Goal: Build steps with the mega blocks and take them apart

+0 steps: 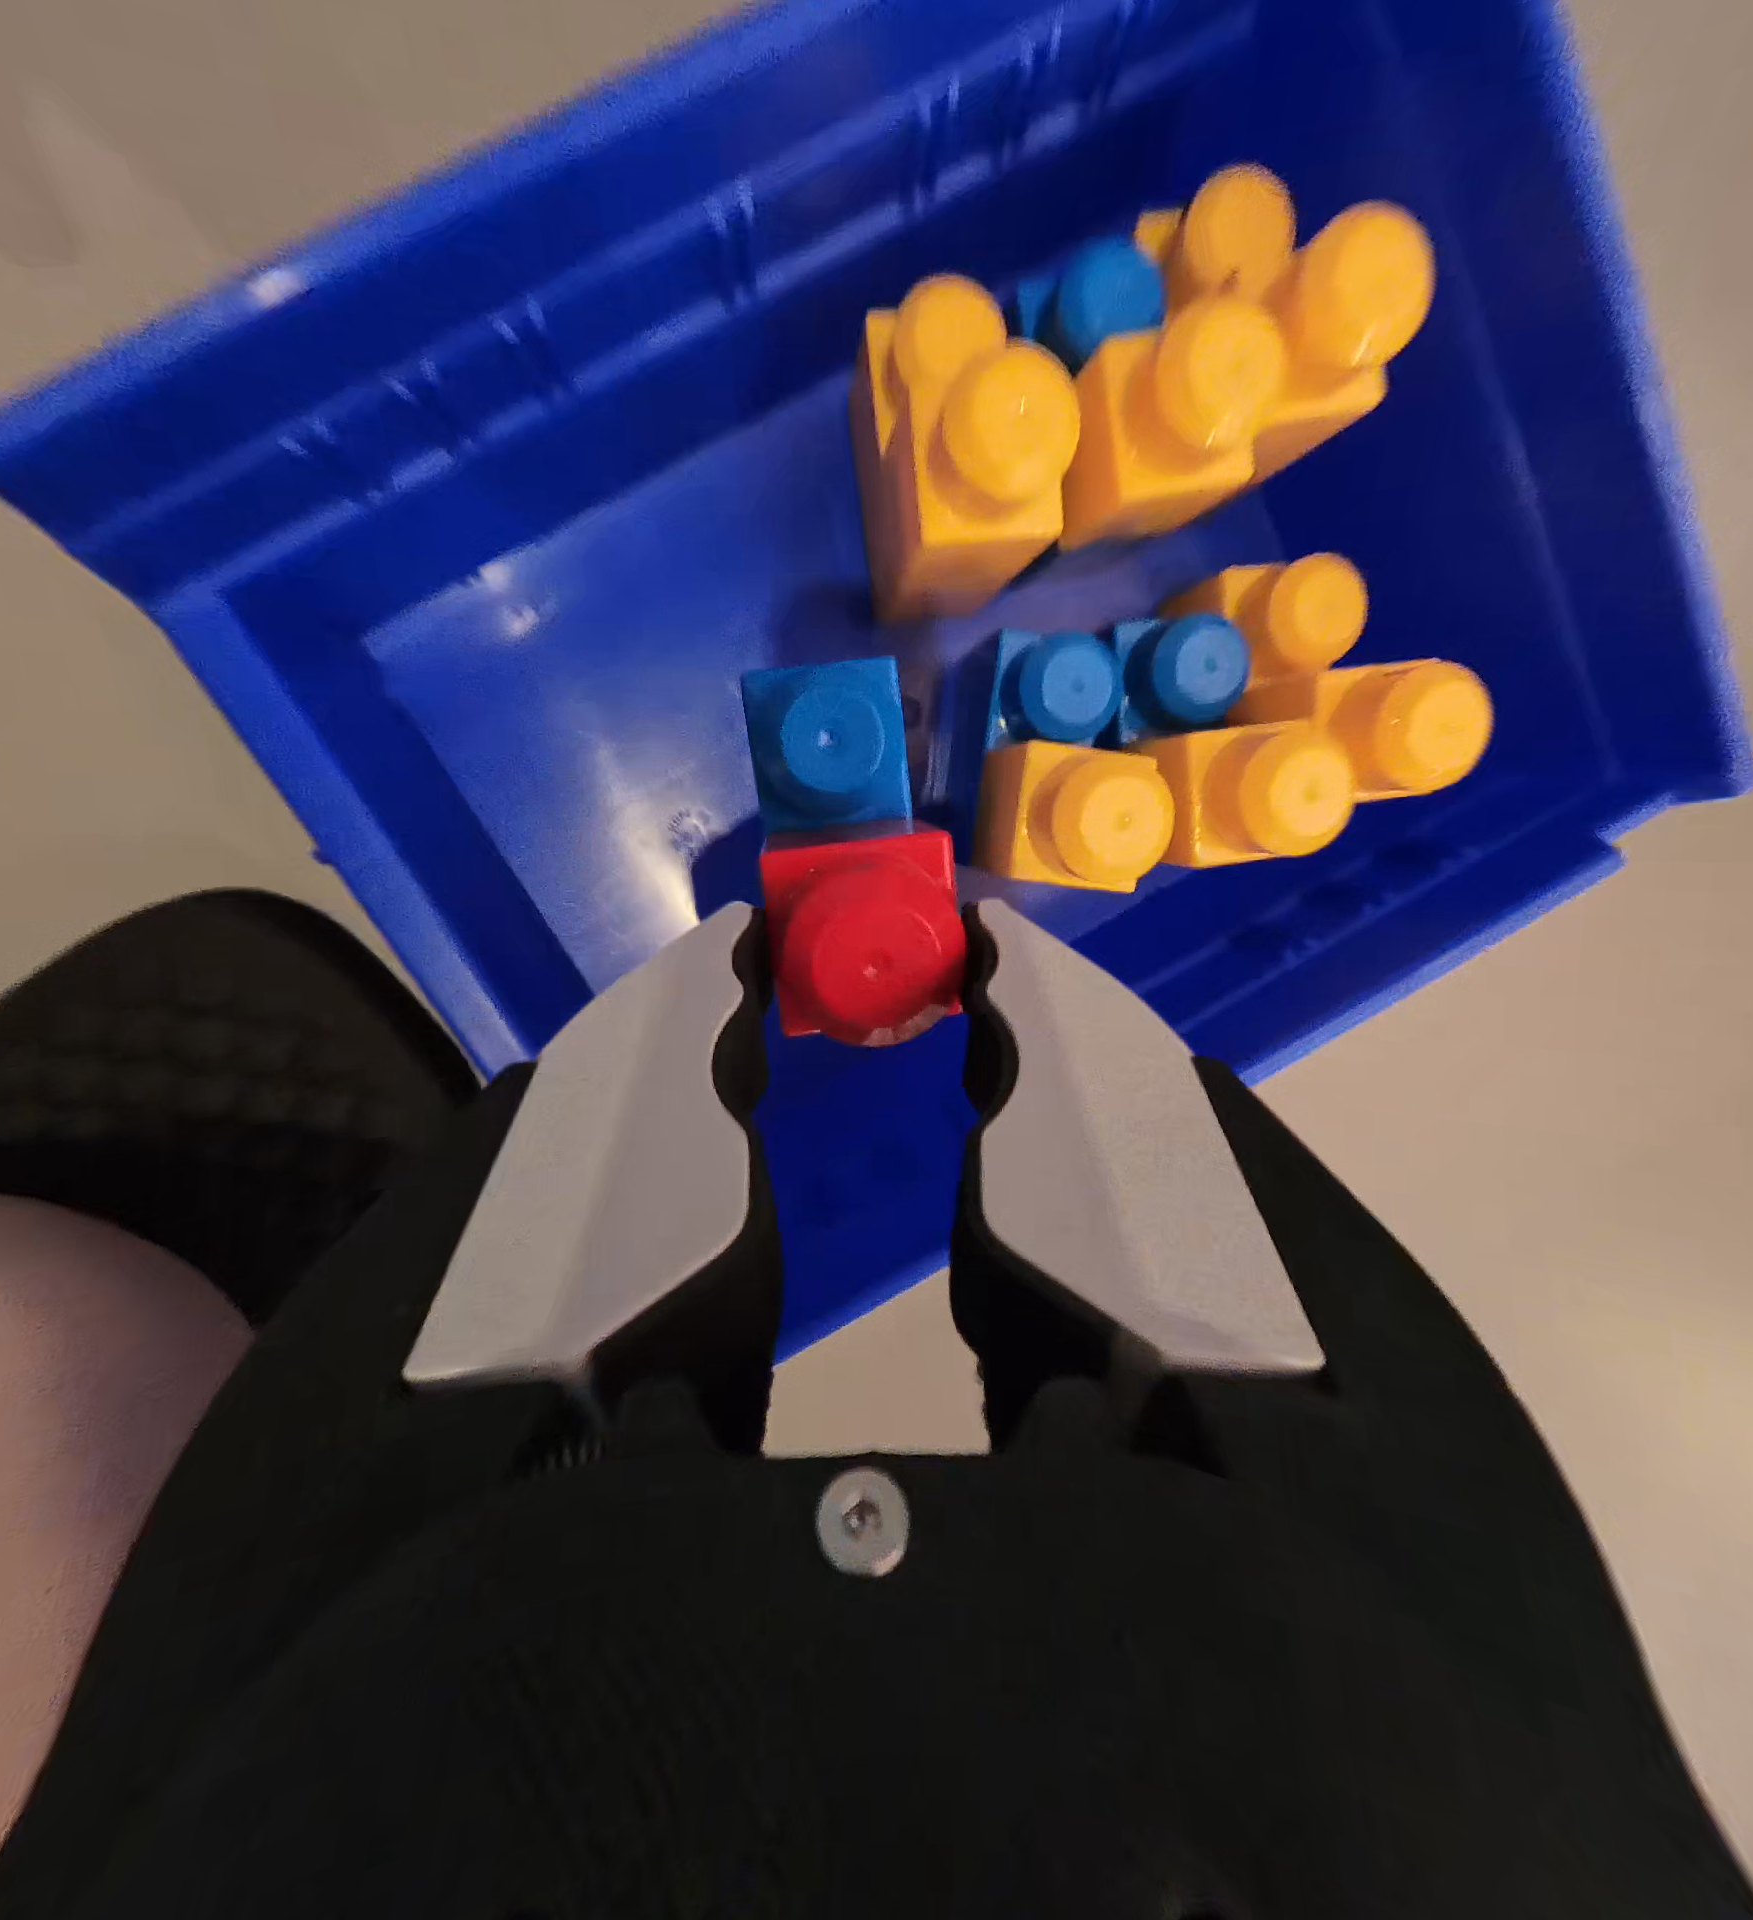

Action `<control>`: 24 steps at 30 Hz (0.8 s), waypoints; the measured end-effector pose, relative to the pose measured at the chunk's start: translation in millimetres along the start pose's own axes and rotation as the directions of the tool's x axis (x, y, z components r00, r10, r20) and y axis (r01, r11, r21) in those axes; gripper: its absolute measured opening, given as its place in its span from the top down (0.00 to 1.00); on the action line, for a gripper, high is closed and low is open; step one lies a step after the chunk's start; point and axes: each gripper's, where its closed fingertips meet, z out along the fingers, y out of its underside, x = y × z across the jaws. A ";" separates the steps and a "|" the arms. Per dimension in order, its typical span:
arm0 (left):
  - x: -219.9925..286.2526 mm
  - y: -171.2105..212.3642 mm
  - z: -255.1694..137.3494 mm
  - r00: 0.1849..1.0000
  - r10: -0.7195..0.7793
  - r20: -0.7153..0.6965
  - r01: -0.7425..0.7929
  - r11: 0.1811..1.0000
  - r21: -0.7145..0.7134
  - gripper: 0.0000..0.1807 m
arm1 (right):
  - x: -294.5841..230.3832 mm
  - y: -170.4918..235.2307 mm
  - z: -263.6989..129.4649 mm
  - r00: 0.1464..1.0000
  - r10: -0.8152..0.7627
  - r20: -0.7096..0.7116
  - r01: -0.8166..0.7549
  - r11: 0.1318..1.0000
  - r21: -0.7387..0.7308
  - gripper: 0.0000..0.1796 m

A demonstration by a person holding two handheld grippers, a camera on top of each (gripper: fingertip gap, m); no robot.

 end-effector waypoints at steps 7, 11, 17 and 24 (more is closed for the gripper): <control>-20.9 -26.2 -48.9 0.995 -0.031 0.090 0.019 0.992 0.128 0.60 | 20.3 19.1 38.3 0.999 -0.037 -0.023 0.033 0.985 -0.170 0.79; -35.9 -36.3 -93.3 0.982 -0.031 0.184 -0.002 0.984 0.176 0.58 | 18.1 17.0 42.8 0.998 0.061 0.033 -0.057 0.990 -0.130 0.79; -65.7 -31.5 -186.6 0.915 -0.127 0.382 0.027 0.966 0.258 0.60 | 24.9 18.8 28.4 0.997 0.054 -0.054 -0.060 0.991 -0.124 0.76; -128.1 79.9 -243.8 0.708 -0.252 0.660 0.321 0.947 0.018 0.58 | 37.7 -15.1 -36.5 0.928 0.006 -0.372 -0.009 1.000 -0.007 0.76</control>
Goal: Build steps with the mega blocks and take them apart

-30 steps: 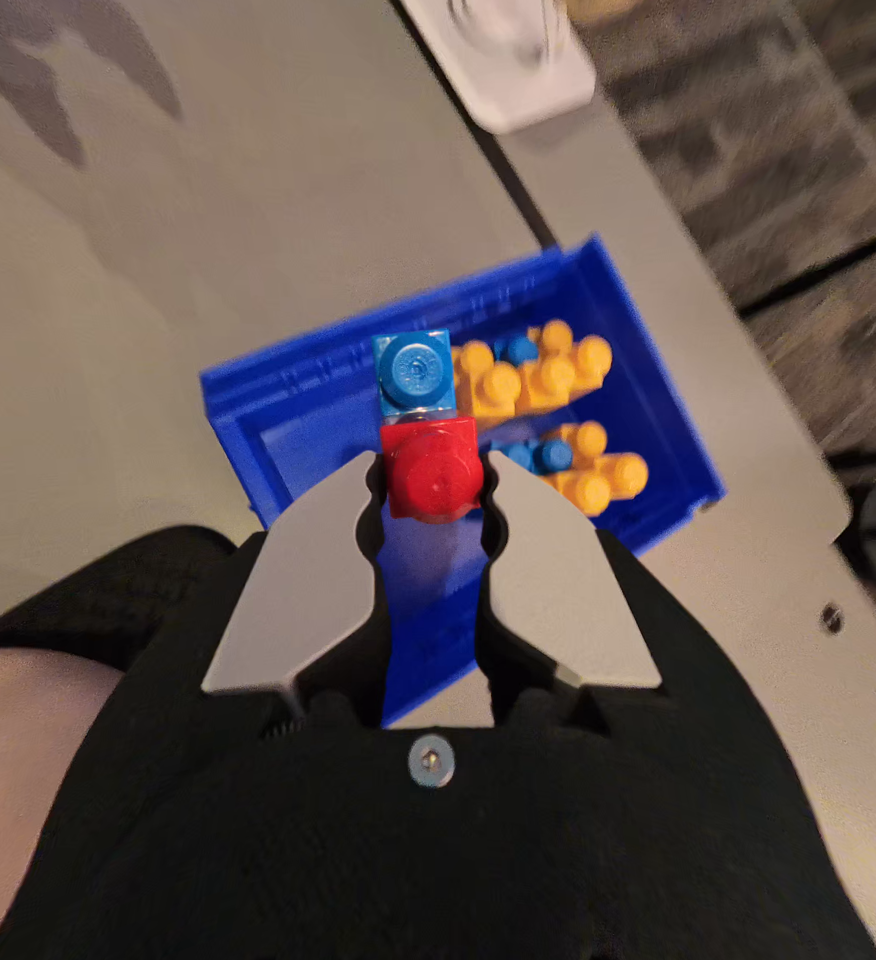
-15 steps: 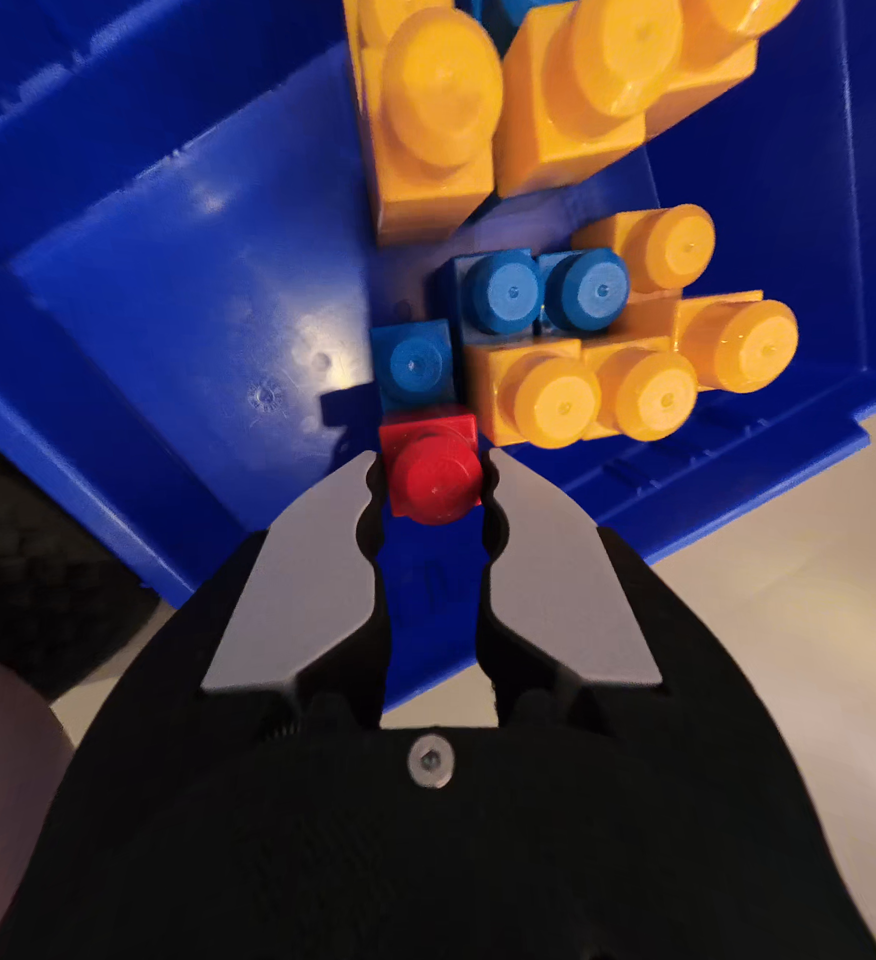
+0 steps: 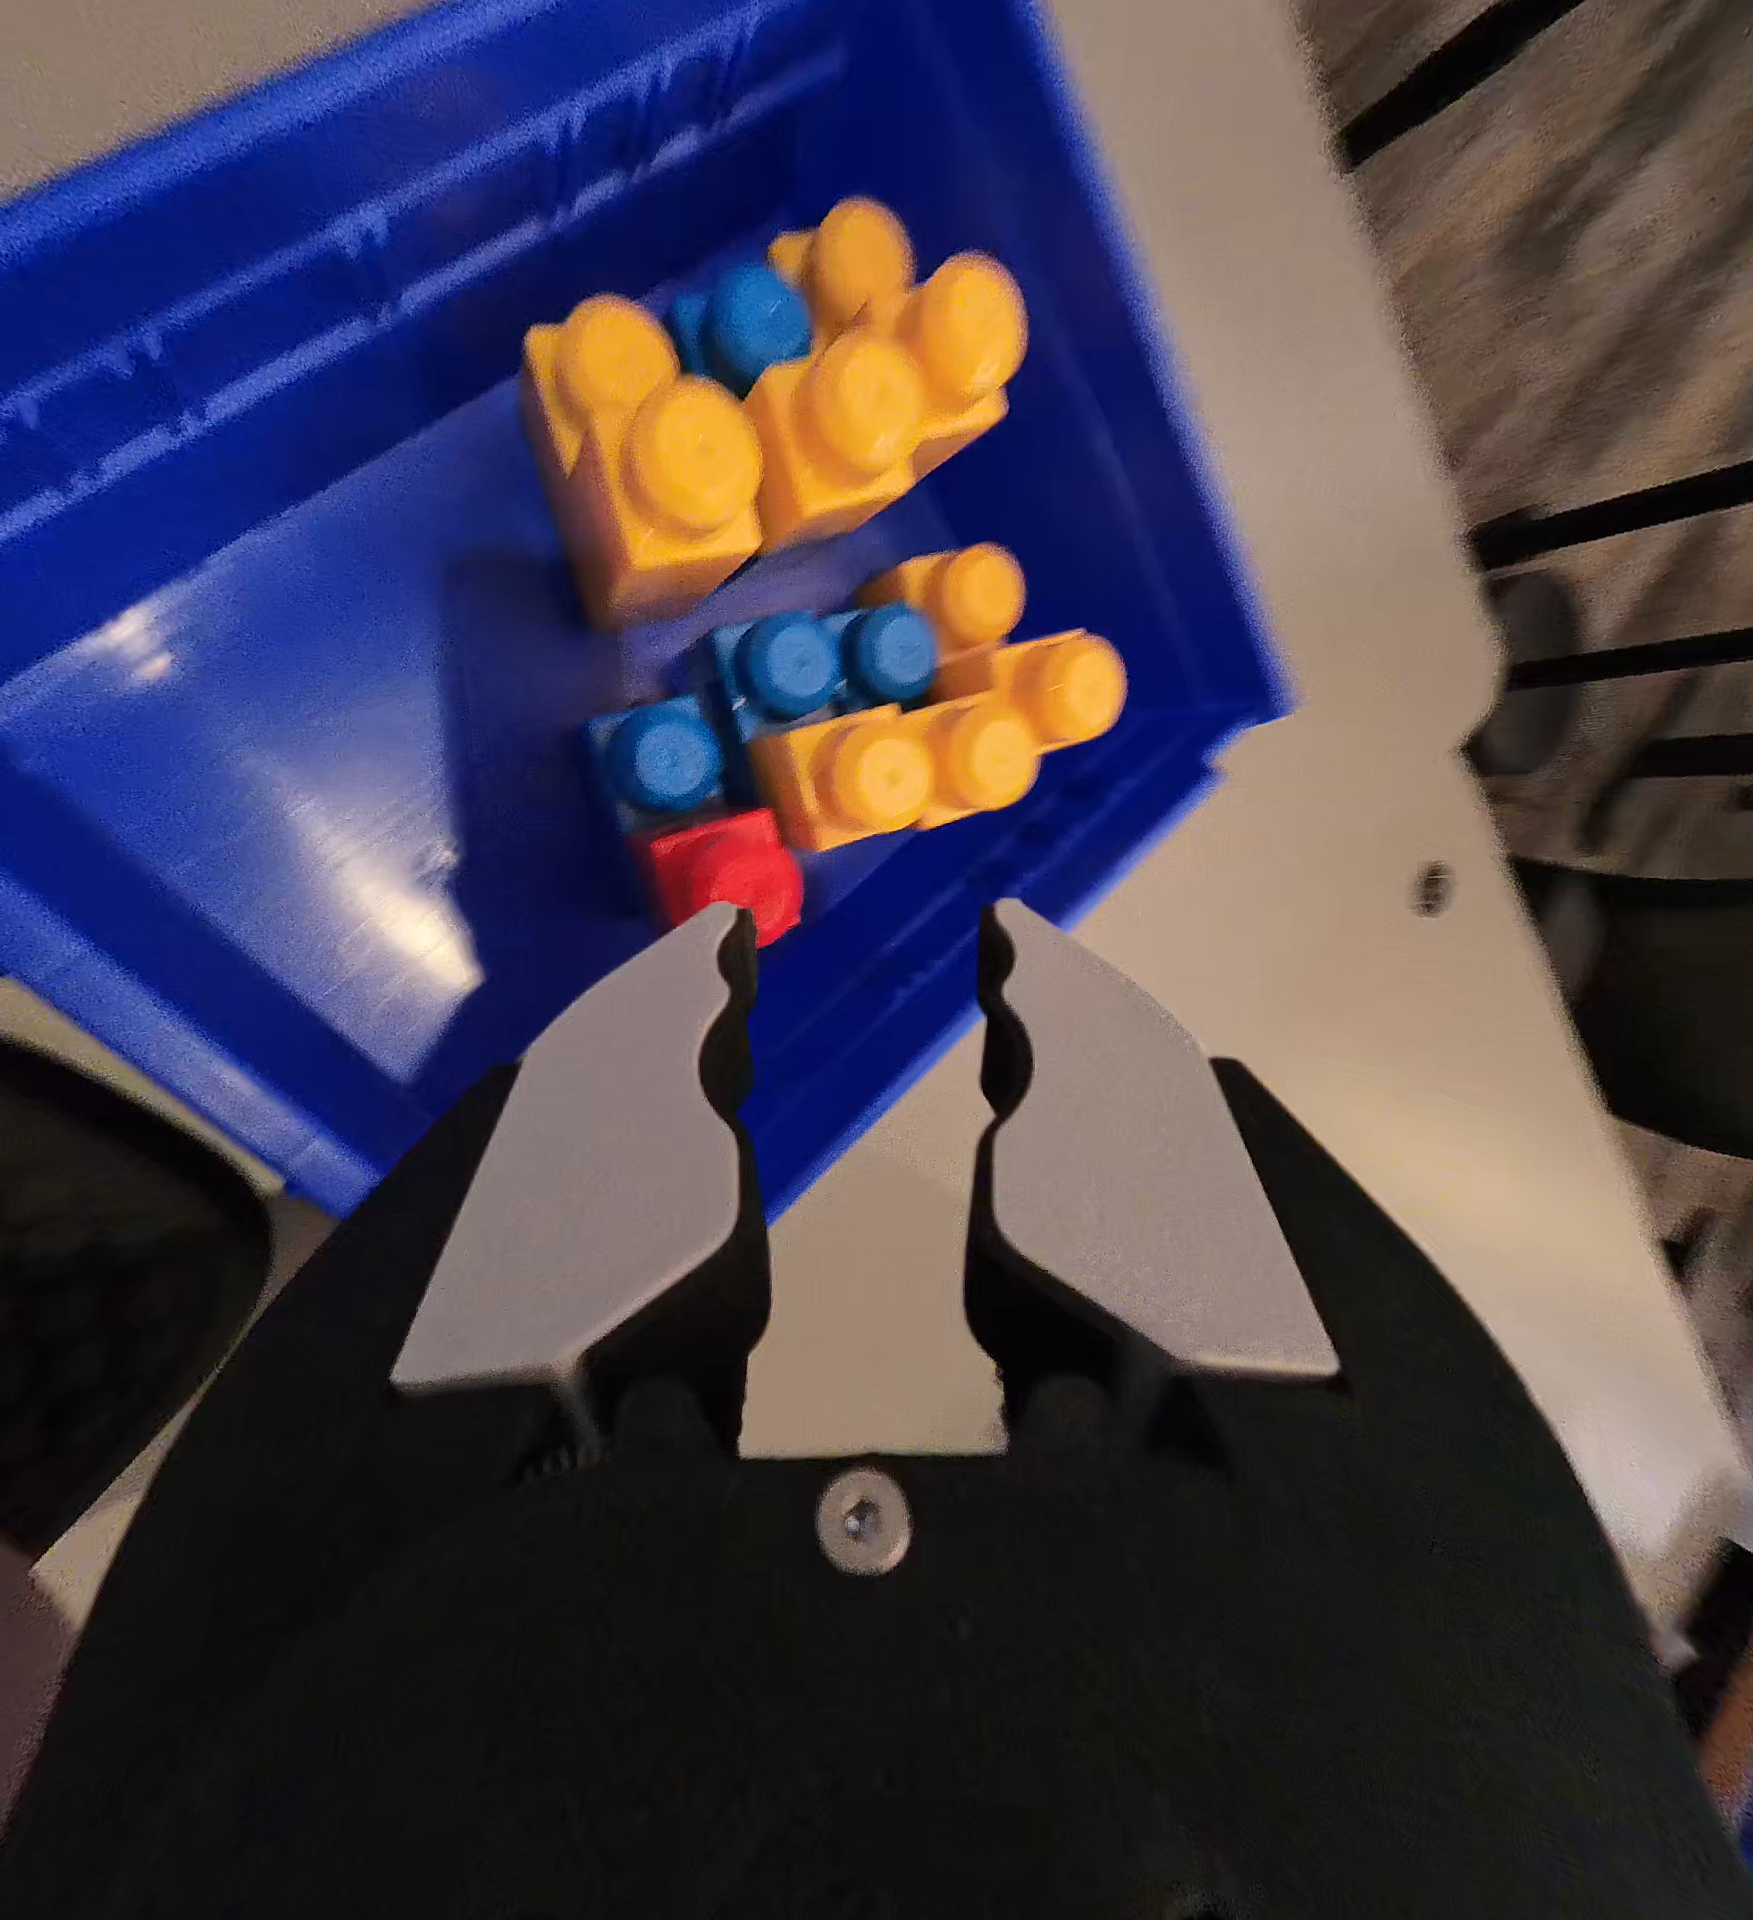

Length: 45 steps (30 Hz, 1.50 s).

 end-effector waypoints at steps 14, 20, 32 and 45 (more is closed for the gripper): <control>-30.3 107.1 91.3 0.970 -0.151 0.192 0.229 0.838 -0.495 0.48 | 9.8 -70.9 -37.7 0.963 -0.054 -0.263 0.091 0.987 0.130 0.77; -35.3 122.9 95.6 0.966 -0.093 0.242 0.218 0.794 -0.567 0.49 | 7.4 -66.9 -24.8 0.967 -0.074 -0.245 0.093 0.993 0.068 0.76; -38.1 132.1 94.4 0.964 -0.105 0.244 0.234 0.769 -0.595 0.49 | 1.0 -68.6 -16.8 0.970 -0.103 -0.219 0.115 0.992 0.042 0.77; -55.6 131.5 92.5 0.965 0.068 0.253 0.104 0.786 -0.610 0.57 | 1.2 -64.2 -11.0 0.970 -0.115 -0.213 0.119 0.993 0.007 0.77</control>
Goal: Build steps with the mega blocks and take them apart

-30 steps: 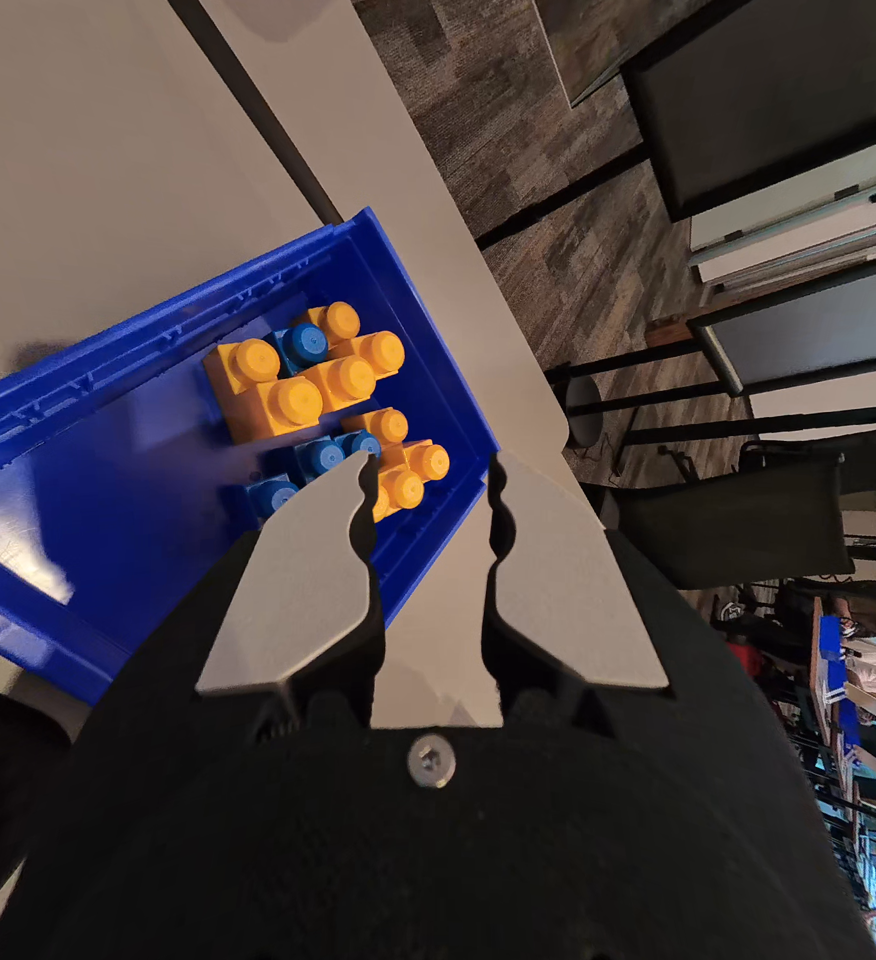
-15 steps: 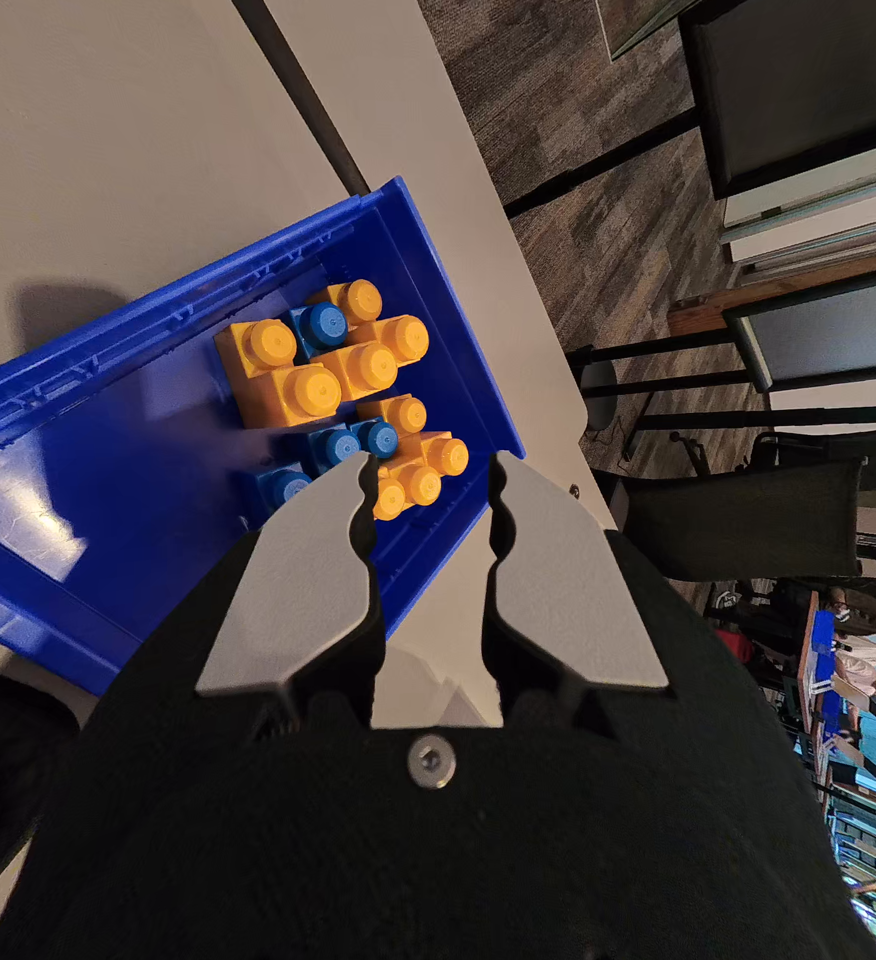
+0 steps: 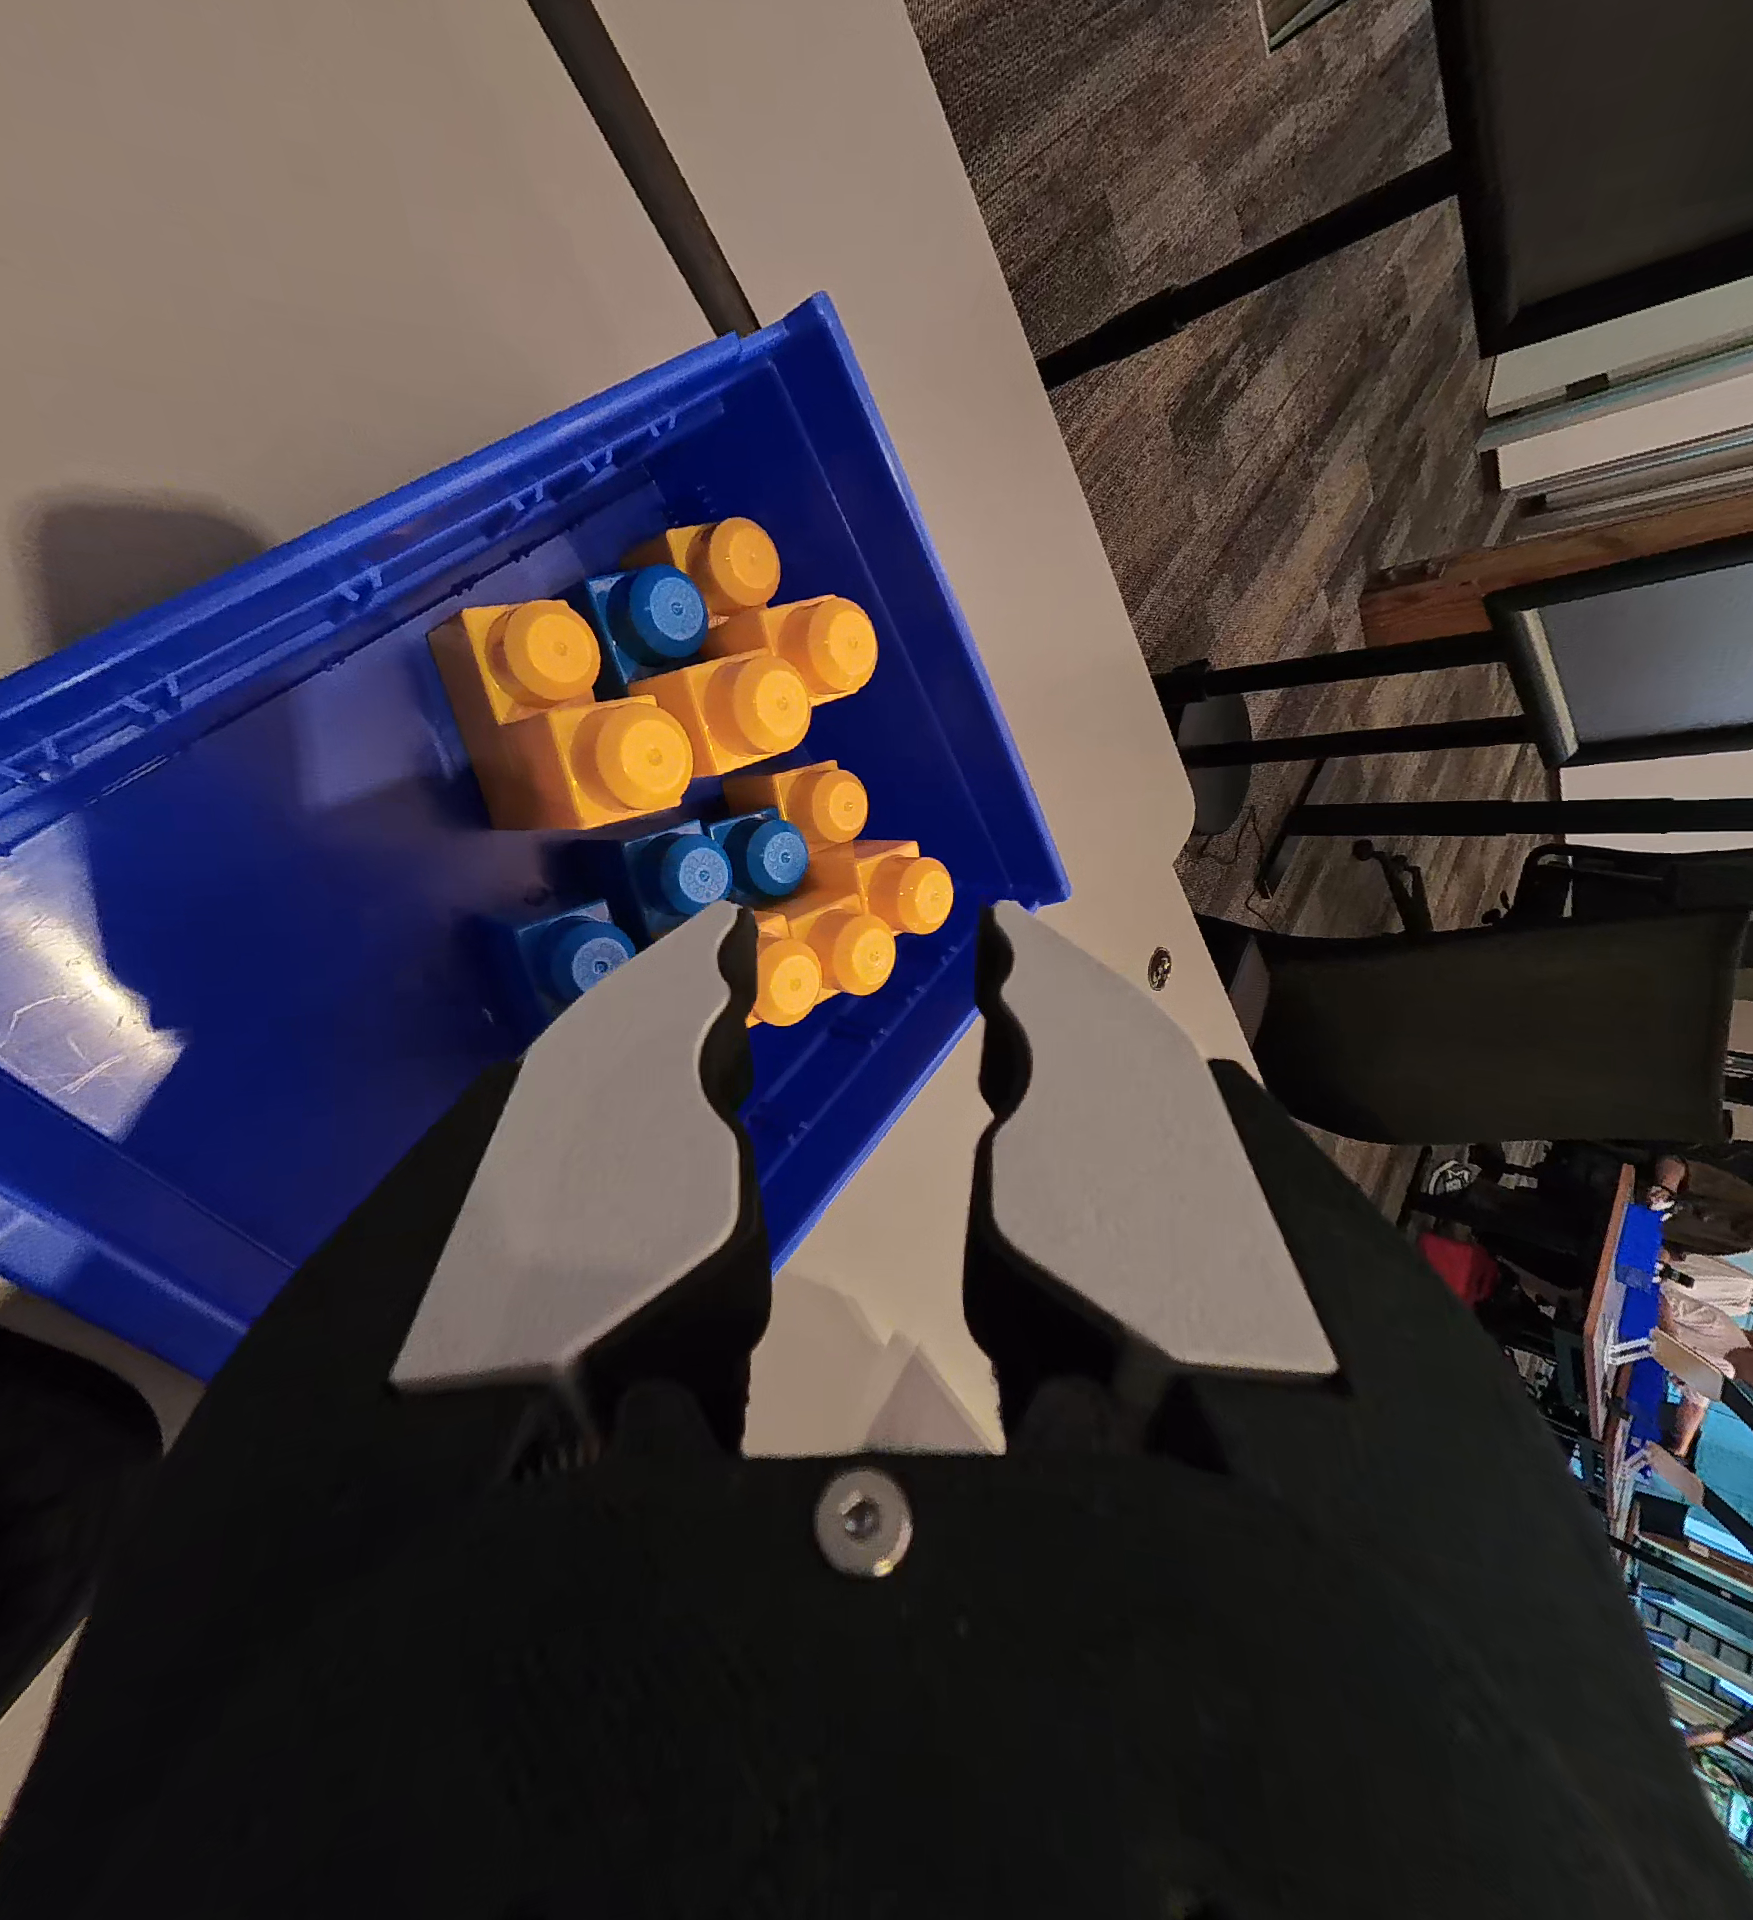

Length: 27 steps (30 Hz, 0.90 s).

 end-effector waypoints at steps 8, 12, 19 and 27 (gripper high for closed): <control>-10.9 -33.4 -79.7 0.998 -0.062 -0.012 0.063 0.946 0.317 0.58 | 6.3 -48.7 -20.7 0.986 0.164 0.028 -0.166 0.957 0.240 0.77; 37.7 -81.4 -149.4 0.998 0.052 -0.036 -0.021 0.806 0.592 0.58 | -18.2 -138.8 -65.0 0.875 0.279 0.397 -0.472 0.672 0.570 0.78; 174.5 -128.9 -190.5 0.936 0.318 0.150 -0.317 0.580 0.751 0.58 | -116.9 -222.7 -104.1 0.336 -0.026 0.942 -0.829 0.466 0.309 0.77; 238.0 -128.5 -172.5 0.889 0.436 0.137 -0.387 0.560 0.732 0.58 | -203.2 -256.8 -63.6 0.161 0.033 0.986 -0.814 0.570 0.114 0.69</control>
